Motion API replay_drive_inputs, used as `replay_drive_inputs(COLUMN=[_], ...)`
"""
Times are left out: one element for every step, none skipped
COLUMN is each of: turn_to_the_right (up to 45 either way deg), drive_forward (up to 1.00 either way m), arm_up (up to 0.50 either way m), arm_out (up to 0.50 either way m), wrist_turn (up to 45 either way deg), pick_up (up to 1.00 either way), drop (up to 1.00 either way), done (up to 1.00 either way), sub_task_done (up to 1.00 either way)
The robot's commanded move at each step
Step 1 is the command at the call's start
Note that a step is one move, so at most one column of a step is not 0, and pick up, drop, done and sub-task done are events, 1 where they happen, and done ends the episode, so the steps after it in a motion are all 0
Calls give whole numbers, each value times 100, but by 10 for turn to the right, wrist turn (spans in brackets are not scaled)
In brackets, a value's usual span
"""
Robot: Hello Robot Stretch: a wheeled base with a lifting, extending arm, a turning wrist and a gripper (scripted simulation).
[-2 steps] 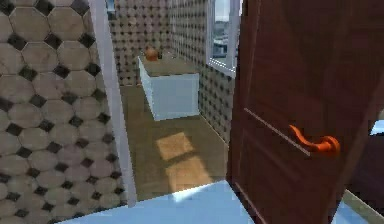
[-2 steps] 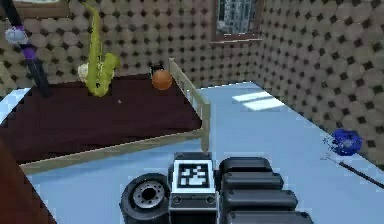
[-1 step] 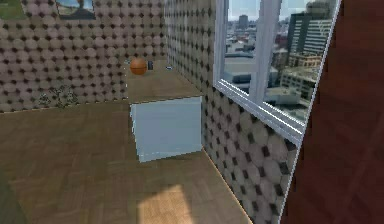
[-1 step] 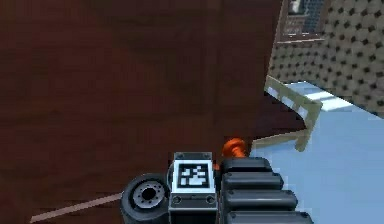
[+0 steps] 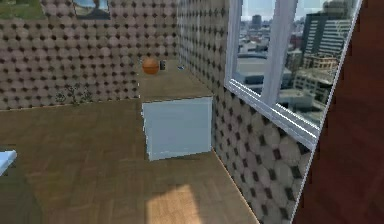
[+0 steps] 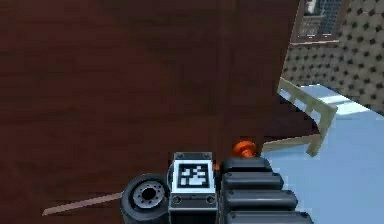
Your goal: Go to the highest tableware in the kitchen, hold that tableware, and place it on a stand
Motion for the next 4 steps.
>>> replay_drive_inputs(turn_to_the_right=[0, -450, 0, -60], drive_forward=[60, 0, 100, 0], arm_up=[0, 0, 0, 0], arm_out=[0, 0, 0, 0], wrist_turn=[0, 0, 0, 0], pick_up=[0, 0, 0, 0], drop=[0, 0, 0, 0], done=[0, 0, 0, 0], sub_task_done=[0, 0, 0, 0])
